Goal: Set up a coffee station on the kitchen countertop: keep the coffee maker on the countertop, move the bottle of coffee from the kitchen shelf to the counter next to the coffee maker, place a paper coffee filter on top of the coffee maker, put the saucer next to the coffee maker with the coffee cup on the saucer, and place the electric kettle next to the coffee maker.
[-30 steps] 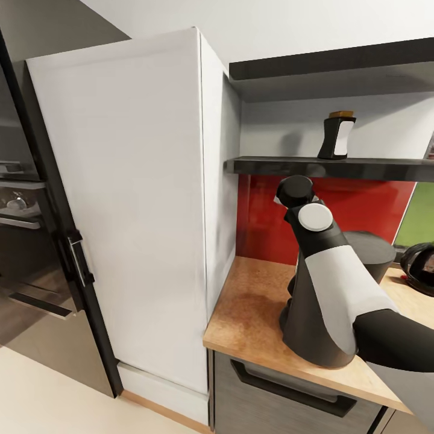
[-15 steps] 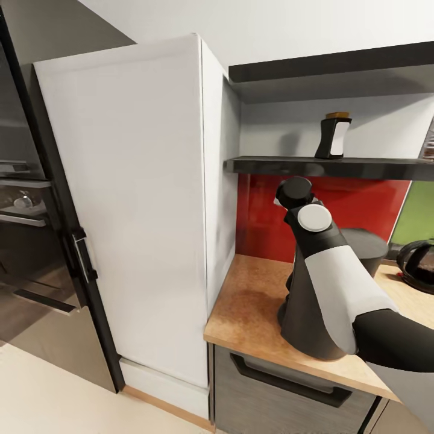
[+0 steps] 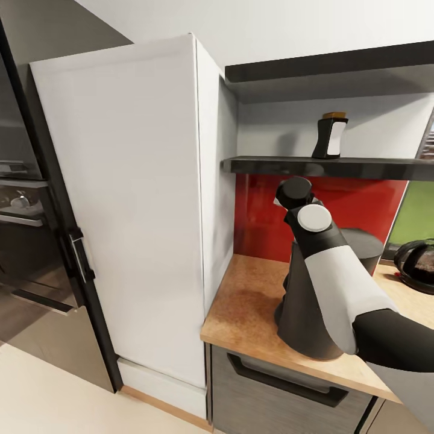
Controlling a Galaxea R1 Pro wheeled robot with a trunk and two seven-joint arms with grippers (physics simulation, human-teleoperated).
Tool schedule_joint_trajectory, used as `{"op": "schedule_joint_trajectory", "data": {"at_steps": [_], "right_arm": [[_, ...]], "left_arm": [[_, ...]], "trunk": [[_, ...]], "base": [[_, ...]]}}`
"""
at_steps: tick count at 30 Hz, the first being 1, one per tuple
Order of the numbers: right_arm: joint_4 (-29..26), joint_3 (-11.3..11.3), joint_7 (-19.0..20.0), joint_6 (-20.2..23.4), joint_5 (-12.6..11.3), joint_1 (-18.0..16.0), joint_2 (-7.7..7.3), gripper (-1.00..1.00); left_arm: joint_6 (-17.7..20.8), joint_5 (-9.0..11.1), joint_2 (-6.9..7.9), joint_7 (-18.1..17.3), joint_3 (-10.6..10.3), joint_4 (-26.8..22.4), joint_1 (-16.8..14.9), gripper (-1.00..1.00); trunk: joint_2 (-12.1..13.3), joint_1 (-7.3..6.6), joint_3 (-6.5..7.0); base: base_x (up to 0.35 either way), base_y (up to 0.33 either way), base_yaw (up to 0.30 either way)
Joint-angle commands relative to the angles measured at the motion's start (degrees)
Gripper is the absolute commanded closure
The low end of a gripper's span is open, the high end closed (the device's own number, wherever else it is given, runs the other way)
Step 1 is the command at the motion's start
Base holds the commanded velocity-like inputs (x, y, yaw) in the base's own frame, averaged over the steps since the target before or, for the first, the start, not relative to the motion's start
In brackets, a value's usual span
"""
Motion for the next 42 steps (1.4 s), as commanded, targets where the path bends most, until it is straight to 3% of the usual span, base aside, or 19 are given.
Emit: {"op": "schedule_joint_trajectory", "data": {"at_steps": [1, 28, 29, 42], "right_arm": [[0.0, 0.1, 0.4, 0.4, 0.3, 0.0, 0.00, 1.00], [0.0, 0.1, 0.4, 0.5, 0.2, 0.0, 0.26, 1.00], [0.0, 0.1, 0.4, 0.5, 0.2, 0.0, 0.26, -1.00], [0.0, 0.1, 0.4, 0.5, 0.2, 0.0, 0.26, -1.00]], "left_arm": [[-0.1, 0.2, 0.00, 0.0, 0.0, -0.1, 0.0, -1.00], [-0.1, 0.2, -0.02, 0.0, 0.0, -0.1, 0.0, -1.00], [-0.1, 0.2, -0.02, 0.0, 0.0, -0.1, 0.0, -1.00], [-0.1, 0.2, 0.01, 0.0, 0.0, -0.1, 0.0, -1.00]], "trunk": [[0.0, 0.02, -0.01], [0.0, 0.02, 0.19], [0.0, 0.02, 0.19], [0.0, 0.02, 0.19]], "base": [[0.000, 0.000, 0.000], [0.000, 0.000, -0.033], [0.000, 0.000, 0.000], [0.000, 0.000, 0.000]]}}
